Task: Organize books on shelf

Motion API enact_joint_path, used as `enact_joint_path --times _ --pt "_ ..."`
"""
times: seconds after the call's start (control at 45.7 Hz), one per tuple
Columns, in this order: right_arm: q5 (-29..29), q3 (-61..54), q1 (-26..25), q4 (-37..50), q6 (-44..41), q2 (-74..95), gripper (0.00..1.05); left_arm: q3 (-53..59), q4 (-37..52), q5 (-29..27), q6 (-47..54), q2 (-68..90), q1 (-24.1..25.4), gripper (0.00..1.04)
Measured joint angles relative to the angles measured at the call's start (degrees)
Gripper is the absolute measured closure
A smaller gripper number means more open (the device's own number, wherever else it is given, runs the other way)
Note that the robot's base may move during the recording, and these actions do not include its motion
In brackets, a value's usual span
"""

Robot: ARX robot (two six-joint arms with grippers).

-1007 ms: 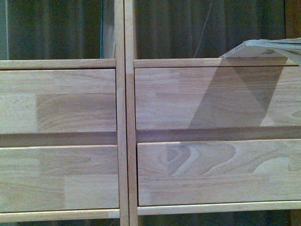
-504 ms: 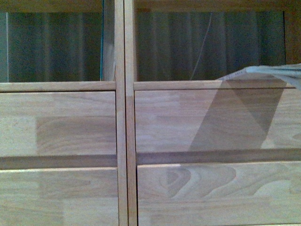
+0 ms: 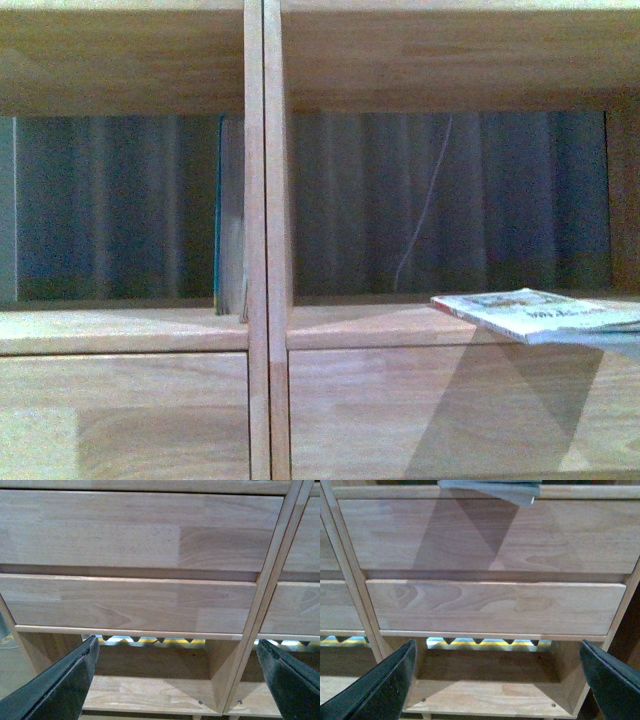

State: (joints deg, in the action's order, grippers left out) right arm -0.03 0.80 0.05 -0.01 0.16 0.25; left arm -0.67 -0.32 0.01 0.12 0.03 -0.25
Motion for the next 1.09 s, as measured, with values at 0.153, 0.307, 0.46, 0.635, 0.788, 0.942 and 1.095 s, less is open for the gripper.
enact_joint_path --times 0.153,0.307,0.46,0.635,0.788,0.942,1.095 --pt "0.0 0.0 0.0 0.0 0.0 0.0 0.07 0.0 0.0 0.0 0.0 0.0 0.0 0.07" --pt "0.0 0.0 0.0 0.0 0.0 0.0 0.07 0.0 0.0 0.0 0.0 0.0 0.0 0.07" --pt "-0.8 0.9 -0.3 -3.3 1.8 3.1 0.07 0.0 0.0 0.0 0.0 0.0 0.0 0.07" --pt "-9.8 8.7 -7.2 0.4 12.9 21.7 0.07 0.0 0.0 0.0 0.0 0.0 0.0 0.07" --pt "-19.7 17.8 -10.3 0.8 26.5 38.6 0.07 0.0 0.0 0.0 0.0 0.0 0.0 0.07" --pt "-24.5 24.5 -10.0 2.8 39.1 50.5 0.07 0.0 0.0 0.0 0.0 0.0 0.0 0.07" --pt "-24.0 31.1 -8.3 6.3 48.9 60.6 0.07 0.0 0.0 0.0 0.0 0.0 0.0 0.07"
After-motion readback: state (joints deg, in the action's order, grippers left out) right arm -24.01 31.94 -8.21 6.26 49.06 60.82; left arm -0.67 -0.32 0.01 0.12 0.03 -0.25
